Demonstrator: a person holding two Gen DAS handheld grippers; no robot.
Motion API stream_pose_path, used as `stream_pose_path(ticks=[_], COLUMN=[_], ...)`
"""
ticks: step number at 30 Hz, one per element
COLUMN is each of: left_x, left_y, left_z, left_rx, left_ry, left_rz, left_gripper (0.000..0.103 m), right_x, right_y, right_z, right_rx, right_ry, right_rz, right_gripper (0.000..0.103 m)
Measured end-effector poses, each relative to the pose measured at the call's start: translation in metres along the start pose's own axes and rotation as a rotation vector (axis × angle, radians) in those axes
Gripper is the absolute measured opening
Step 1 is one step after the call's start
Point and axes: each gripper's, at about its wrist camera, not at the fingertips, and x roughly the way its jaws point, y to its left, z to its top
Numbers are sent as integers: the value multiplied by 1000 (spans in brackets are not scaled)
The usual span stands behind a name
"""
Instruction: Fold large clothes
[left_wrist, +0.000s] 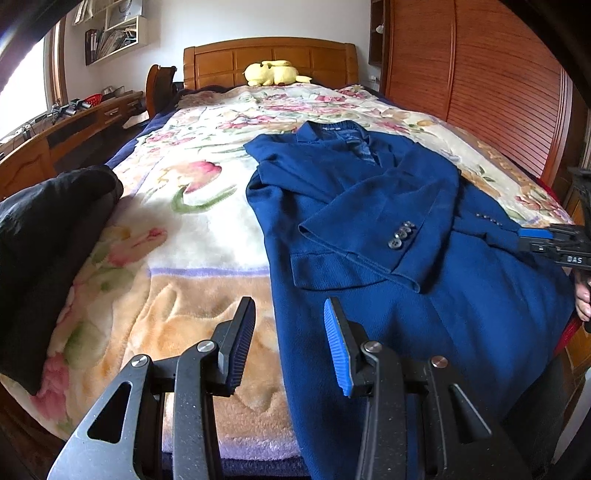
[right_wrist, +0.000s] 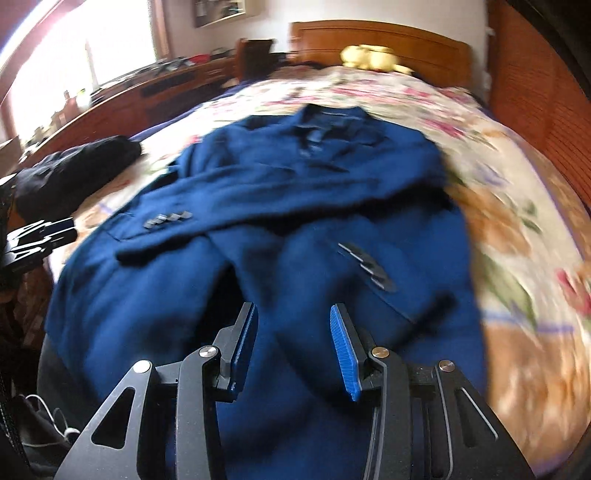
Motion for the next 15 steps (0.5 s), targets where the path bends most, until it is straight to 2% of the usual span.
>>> stream_pose_path(ticks=[3, 8, 15], left_x=[0, 7, -1], left_y=[0, 1, 0], left_z=[-3, -14, -27], left_rx=[2, 0, 8], left_ry=[11, 60, 77], left_rz=[-10, -18, -32], left_gripper=[40, 40, 40], right_x=[-11, -34, -56], right_y=[-16, -30, -41], right_z=[-16, -34, -50], right_rx=[57, 92, 158], right_ry=[6, 8, 14], right_rz=[-36, -149, -194], right_gripper=[42, 42, 42])
